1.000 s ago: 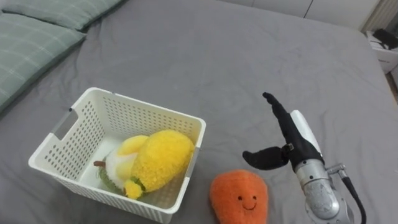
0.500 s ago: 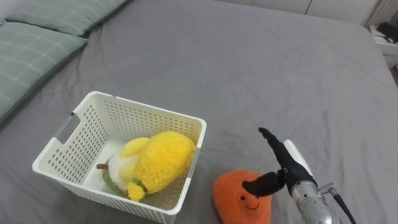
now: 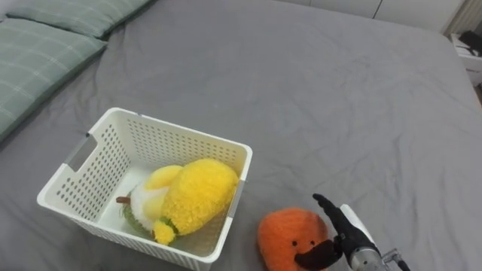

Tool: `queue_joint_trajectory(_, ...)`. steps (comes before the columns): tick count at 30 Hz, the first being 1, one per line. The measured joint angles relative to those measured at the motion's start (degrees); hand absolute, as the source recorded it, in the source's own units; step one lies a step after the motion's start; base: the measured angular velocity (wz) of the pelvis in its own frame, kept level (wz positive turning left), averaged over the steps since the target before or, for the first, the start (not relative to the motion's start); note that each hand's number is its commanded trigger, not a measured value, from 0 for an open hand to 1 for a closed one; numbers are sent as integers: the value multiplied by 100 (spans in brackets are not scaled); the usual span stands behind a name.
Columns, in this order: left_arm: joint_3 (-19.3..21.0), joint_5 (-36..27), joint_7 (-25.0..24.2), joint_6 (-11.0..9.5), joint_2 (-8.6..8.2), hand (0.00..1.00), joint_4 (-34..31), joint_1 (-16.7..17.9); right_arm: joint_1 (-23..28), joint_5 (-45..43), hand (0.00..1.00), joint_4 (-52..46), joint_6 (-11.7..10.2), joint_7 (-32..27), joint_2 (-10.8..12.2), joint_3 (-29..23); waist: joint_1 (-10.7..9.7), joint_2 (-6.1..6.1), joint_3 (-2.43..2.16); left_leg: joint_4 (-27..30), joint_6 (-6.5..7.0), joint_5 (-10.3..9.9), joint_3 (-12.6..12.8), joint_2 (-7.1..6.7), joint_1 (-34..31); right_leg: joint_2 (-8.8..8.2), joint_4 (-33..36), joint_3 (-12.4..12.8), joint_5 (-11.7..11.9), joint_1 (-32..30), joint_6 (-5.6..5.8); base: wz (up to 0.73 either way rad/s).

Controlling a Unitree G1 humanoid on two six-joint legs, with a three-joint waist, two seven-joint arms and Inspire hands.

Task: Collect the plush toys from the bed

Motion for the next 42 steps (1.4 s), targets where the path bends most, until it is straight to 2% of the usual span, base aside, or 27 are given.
queue_joint_trajectory(6,-2,-13,0,-4,6,0,1,-3,-78,-11,0,522,-57,7,30,9,7,-53,16,6,2,-7,-3,-1,-5,0,5,1,0,0,0,0)
queue_joint_trajectory(16,-5,-220,2,-39,2,0,6,-9,-113,-13,0,843,-64,72,125,40,42,-48,17,18,1,-26,-15,1,-31,2,11,0,1,-6,0,0)
queue_joint_trajectory(17,-5,-223,3,-57,2,0,6,-11,-124,-13,34,873,-73,78,125,61,40,-50,15,19,1,-26,-17,1,-32,3,9,-3,1,-6,0,0)
queue_joint_trajectory(18,-6,-223,4,-63,2,0,6,-12,-132,-12,60,908,-84,83,126,73,42,-49,15,20,0,-26,-21,1,-33,4,8,-6,1,-6,0,0)
queue_joint_trajectory(19,-5,-223,4,-72,2,0,6,-12,-171,-12,72,1005,-103,101,126,114,43,-51,13,22,0,-26,-28,1,-35,4,8,-14,1,-5,0,0)
queue_joint_trajectory(20,-6,-223,4,-80,2,0,6,-12,-212,-12,94,1074,-111,134,130,135,49,-53,12,24,0,-26,-30,1,-35,4,8,-15,1,-5,0,0)
queue_joint_trajectory(21,-4,-223,4,-84,2,0,6,-12,-231,-12,100,1093,-112,133,130,149,49,-53,12,25,0,-26,-30,0,-35,3,7,-15,1,-5,0,0)
queue_joint_trajectory(33,-18,-223,4,-128,5,0,6,-38,-372,-42,100,1268,-145,138,138,236,56,-37,10,110,-4,-38,-120,-5,-92,1,5,-92,1,-4,-1,3)
queue_joint_trajectory(42,-134,-466,4,-179,10,0,6,-64,-392,-204,100,1369,-155,175,230,302,81,-13,-17,113,-4,-37,-163,-8,-124,-3,4,-140,1,4,-1,2)
